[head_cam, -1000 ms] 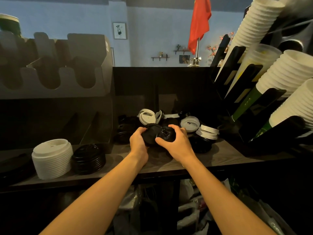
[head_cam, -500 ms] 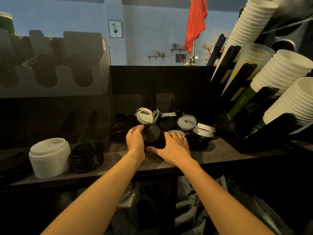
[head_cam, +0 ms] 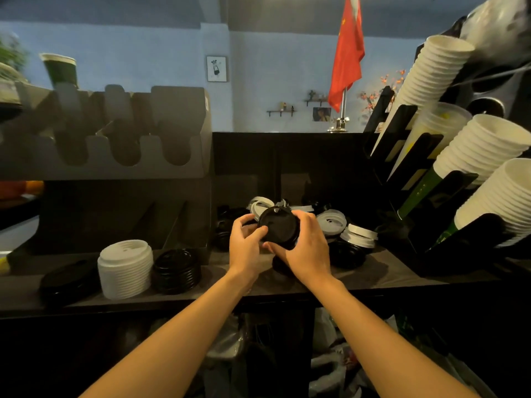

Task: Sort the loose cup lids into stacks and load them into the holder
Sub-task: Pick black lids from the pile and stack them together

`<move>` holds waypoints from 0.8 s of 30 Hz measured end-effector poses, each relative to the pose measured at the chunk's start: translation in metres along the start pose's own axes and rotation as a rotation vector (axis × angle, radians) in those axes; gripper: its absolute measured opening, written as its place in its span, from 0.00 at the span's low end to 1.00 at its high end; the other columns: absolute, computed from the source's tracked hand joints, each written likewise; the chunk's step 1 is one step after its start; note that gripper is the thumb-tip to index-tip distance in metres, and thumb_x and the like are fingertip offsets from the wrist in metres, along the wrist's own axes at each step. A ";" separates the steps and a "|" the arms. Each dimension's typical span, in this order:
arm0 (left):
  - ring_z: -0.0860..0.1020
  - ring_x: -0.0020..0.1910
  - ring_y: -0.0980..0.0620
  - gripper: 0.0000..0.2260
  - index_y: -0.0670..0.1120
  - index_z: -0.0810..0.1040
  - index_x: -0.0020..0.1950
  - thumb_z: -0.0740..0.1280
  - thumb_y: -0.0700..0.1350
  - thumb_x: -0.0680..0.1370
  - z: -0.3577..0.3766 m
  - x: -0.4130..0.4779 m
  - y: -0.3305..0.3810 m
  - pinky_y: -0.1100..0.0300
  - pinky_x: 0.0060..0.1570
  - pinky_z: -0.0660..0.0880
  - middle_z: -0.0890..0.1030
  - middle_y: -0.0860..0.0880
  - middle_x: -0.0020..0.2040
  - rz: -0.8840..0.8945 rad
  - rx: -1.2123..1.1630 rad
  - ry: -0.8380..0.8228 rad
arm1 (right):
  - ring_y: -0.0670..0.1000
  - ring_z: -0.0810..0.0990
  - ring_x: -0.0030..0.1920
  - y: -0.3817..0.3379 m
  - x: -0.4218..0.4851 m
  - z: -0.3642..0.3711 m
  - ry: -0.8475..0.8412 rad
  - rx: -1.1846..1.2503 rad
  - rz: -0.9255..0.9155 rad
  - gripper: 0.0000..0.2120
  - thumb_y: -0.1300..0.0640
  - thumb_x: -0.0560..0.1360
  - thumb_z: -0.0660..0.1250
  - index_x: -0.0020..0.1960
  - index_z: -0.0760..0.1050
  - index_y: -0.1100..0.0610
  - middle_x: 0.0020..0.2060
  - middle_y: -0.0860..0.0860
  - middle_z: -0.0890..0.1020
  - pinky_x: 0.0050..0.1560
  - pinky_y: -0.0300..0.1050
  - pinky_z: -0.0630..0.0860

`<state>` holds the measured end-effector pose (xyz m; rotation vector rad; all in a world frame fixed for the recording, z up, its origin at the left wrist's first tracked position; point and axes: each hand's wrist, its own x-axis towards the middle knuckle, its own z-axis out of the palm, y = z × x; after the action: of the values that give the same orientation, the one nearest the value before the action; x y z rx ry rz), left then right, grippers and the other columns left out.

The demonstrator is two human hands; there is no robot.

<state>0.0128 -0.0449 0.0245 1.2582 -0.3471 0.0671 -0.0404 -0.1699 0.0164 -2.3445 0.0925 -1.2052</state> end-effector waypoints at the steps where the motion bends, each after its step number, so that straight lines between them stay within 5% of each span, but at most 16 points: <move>1: 0.83 0.54 0.48 0.14 0.49 0.75 0.64 0.68 0.38 0.80 -0.006 -0.001 0.005 0.63 0.40 0.79 0.81 0.43 0.58 0.051 0.046 -0.010 | 0.50 0.74 0.62 -0.006 0.000 0.000 0.015 0.027 -0.041 0.41 0.35 0.65 0.76 0.69 0.65 0.53 0.63 0.48 0.72 0.58 0.49 0.77; 9: 0.82 0.57 0.53 0.17 0.50 0.74 0.66 0.71 0.40 0.79 -0.076 -0.014 0.061 0.59 0.53 0.81 0.80 0.49 0.59 0.349 0.214 -0.001 | 0.49 0.70 0.68 -0.077 0.017 0.011 0.030 0.112 -0.276 0.40 0.39 0.70 0.75 0.75 0.64 0.53 0.69 0.47 0.69 0.65 0.47 0.74; 13: 0.82 0.58 0.53 0.17 0.52 0.73 0.66 0.71 0.40 0.79 -0.122 -0.019 0.080 0.58 0.54 0.81 0.80 0.51 0.60 0.405 0.256 0.058 | 0.48 0.69 0.68 -0.122 0.015 0.036 0.047 0.124 -0.337 0.39 0.39 0.70 0.75 0.73 0.67 0.55 0.68 0.48 0.70 0.68 0.37 0.65; 24: 0.83 0.55 0.52 0.16 0.51 0.75 0.65 0.70 0.38 0.79 -0.279 -0.040 0.115 0.55 0.52 0.83 0.81 0.50 0.58 0.426 0.369 0.360 | 0.53 0.71 0.66 -0.256 -0.015 0.139 -0.108 0.194 -0.479 0.42 0.41 0.70 0.73 0.75 0.64 0.61 0.67 0.54 0.71 0.64 0.47 0.75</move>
<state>0.0084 0.2588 0.0449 1.4835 -0.2915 0.7405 0.0172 0.1133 0.0552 -2.3197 -0.6273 -1.2266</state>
